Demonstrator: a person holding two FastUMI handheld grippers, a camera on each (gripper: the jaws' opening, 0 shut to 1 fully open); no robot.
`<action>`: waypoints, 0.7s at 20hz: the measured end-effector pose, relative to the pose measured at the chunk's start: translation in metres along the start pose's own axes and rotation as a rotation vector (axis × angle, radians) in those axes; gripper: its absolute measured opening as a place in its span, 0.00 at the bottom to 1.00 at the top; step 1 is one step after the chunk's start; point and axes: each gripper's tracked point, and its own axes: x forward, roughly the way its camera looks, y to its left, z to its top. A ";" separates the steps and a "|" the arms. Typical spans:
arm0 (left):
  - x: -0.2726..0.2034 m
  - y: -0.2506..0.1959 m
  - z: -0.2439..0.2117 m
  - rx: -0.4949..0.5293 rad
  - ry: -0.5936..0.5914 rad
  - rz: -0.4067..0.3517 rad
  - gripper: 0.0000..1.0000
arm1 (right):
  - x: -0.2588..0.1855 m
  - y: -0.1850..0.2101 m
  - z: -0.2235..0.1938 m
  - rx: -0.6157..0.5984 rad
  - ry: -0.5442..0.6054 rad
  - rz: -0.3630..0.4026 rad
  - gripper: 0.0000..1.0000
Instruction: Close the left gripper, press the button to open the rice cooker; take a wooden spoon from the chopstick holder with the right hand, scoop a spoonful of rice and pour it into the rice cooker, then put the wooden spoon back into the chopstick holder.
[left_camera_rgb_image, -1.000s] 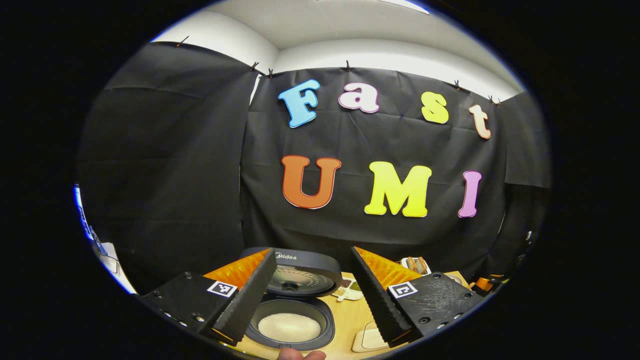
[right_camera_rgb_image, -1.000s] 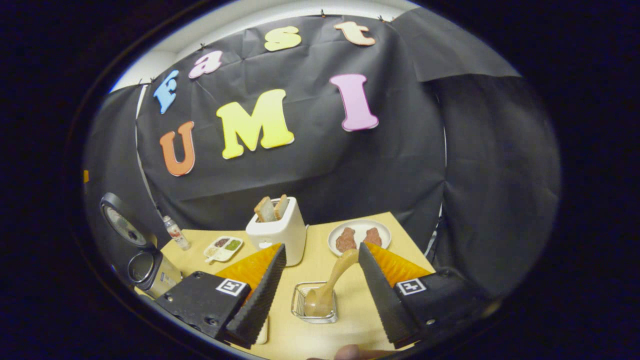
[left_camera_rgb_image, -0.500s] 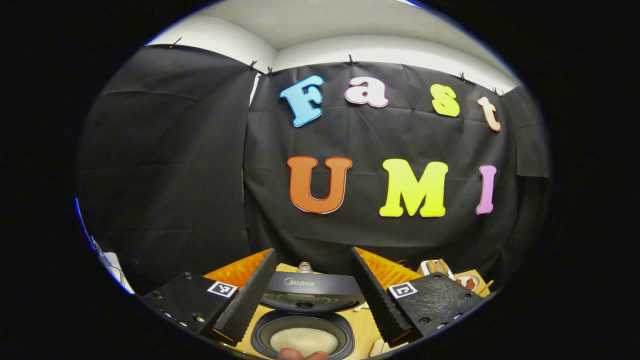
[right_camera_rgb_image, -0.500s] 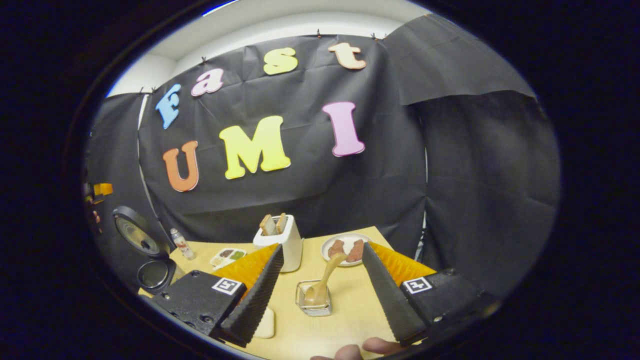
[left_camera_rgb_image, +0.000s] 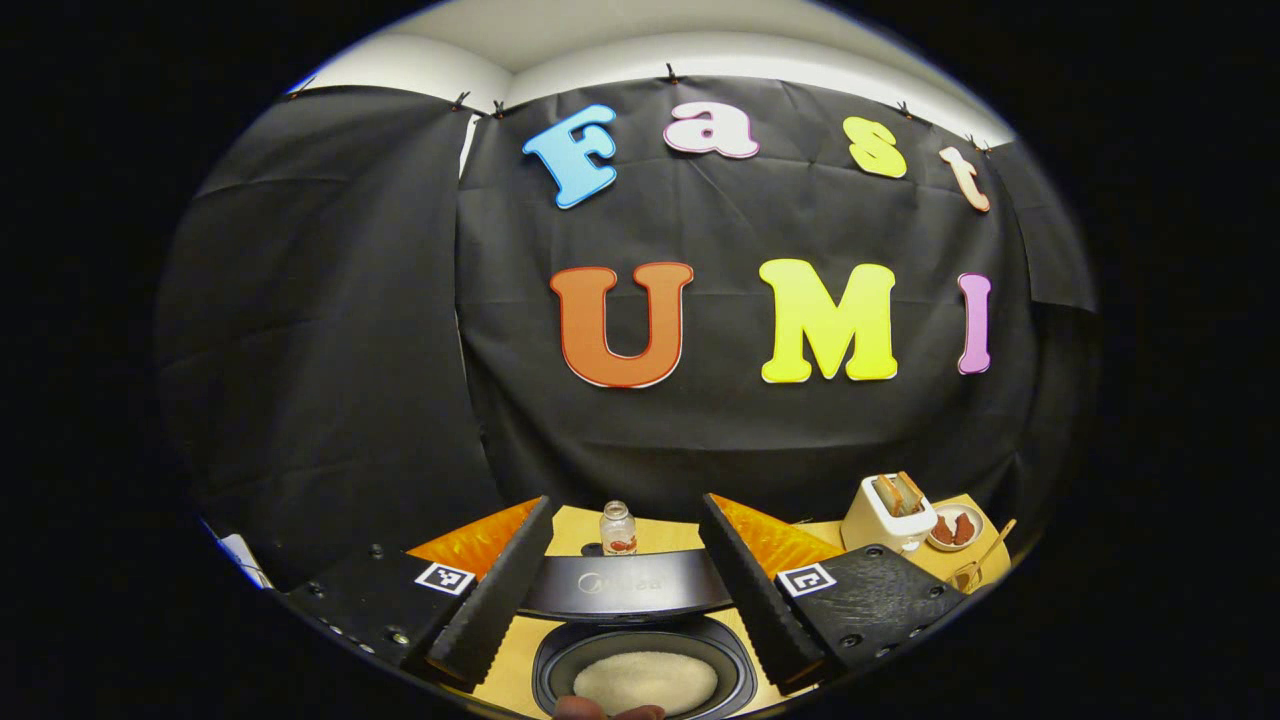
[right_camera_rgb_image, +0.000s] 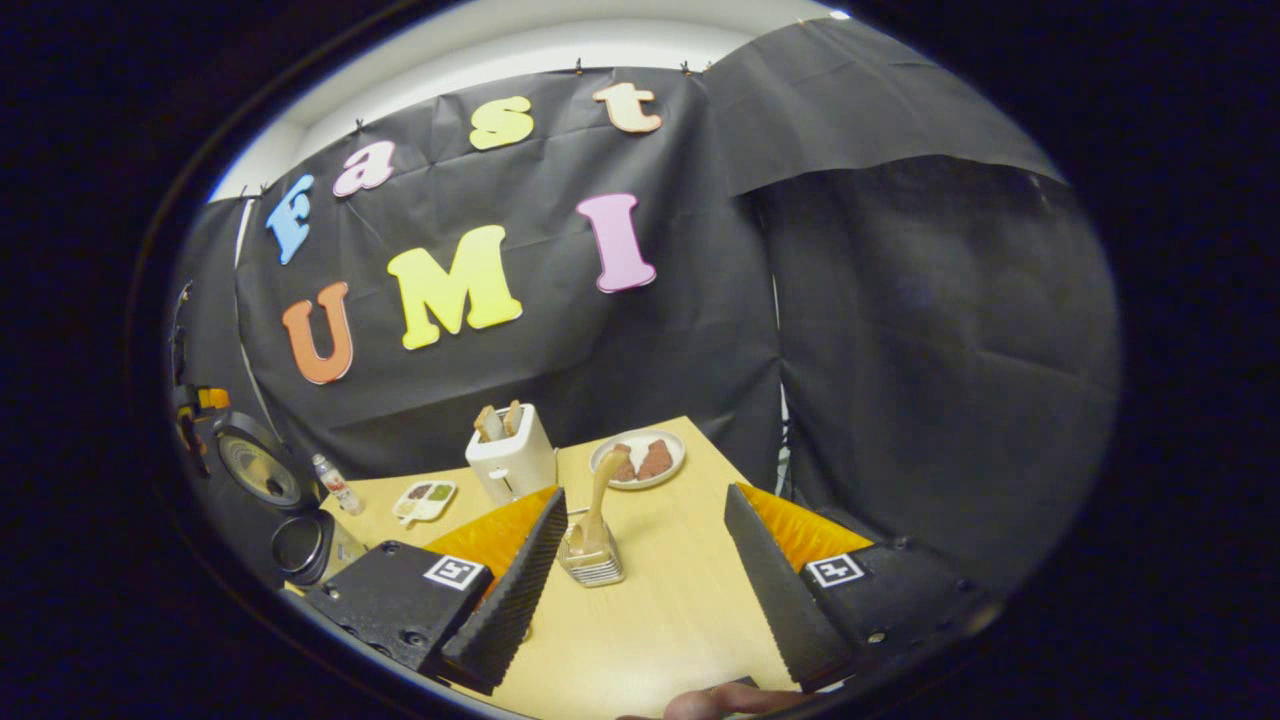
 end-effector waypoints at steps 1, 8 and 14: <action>0.002 0.001 -0.005 -0.006 0.026 0.001 0.95 | -0.005 -0.001 0.001 0.001 -0.006 -0.007 1.00; -0.020 0.002 -0.043 -0.073 0.230 -0.021 1.00 | -0.020 0.038 -0.007 -0.057 0.009 0.051 1.00; -0.072 -0.012 -0.106 -0.085 0.405 -0.101 0.99 | -0.014 0.095 0.004 -0.139 -0.002 0.171 1.00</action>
